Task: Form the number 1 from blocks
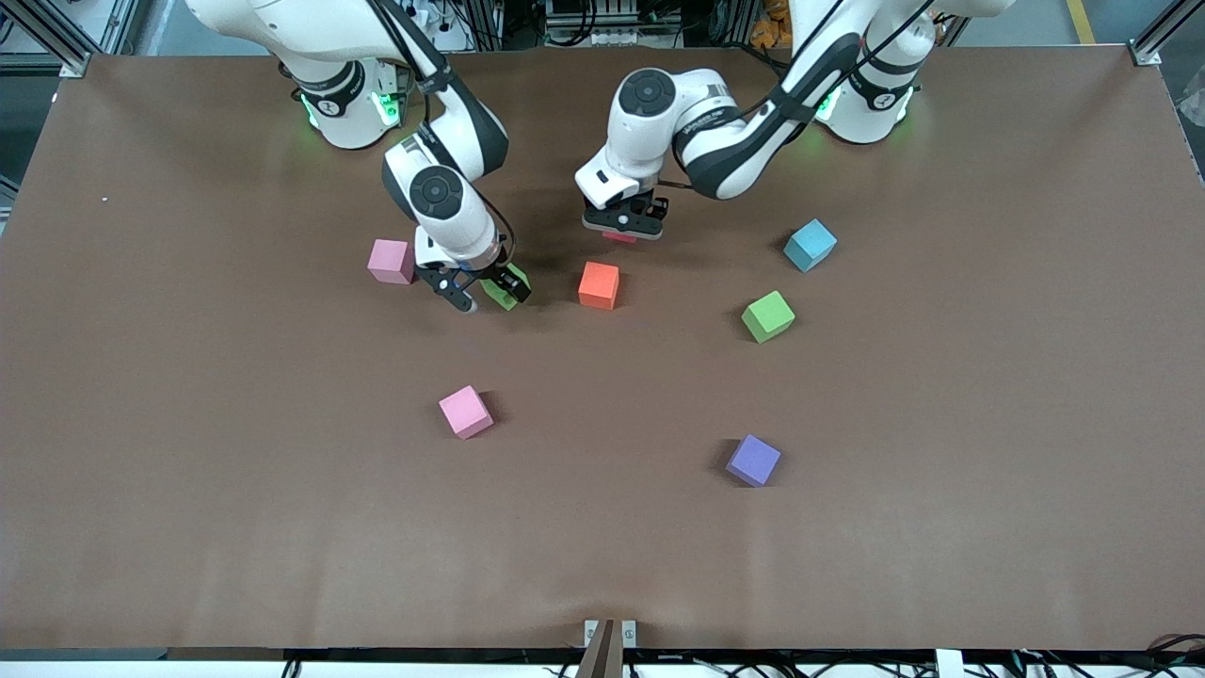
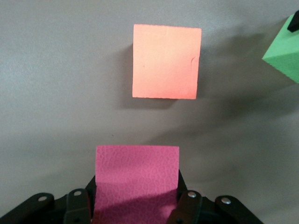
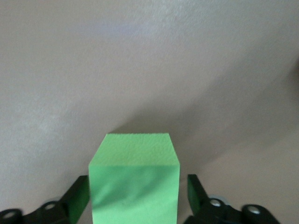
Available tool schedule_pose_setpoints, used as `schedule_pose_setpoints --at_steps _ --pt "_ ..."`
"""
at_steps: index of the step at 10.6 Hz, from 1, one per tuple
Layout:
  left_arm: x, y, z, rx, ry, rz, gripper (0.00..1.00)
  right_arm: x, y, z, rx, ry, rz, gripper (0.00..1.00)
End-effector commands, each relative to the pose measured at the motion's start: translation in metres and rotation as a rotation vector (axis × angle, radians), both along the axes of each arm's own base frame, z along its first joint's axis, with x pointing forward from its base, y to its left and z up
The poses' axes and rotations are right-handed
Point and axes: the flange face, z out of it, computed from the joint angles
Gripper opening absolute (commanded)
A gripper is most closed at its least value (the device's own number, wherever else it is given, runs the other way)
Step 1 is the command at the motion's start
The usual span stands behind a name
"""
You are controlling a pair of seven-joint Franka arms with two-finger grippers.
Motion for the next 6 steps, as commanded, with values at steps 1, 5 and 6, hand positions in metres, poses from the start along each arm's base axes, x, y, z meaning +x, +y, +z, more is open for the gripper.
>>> schedule_pose_setpoints --at_steps 1,5,6 --pt "0.0 -0.012 -0.011 -0.006 -0.062 -0.013 0.0 -0.006 0.001 -0.002 0.018 -0.011 -0.023 0.06" --pt "-0.007 -0.021 -0.016 -0.025 -0.153 -0.028 0.0 -0.004 0.005 0.001 0.027 -0.031 0.02 0.0" --pt "-0.01 -0.02 -0.025 -0.02 -0.174 -0.039 0.0 0.003 0.004 0.009 0.038 -0.046 0.052 0.0"
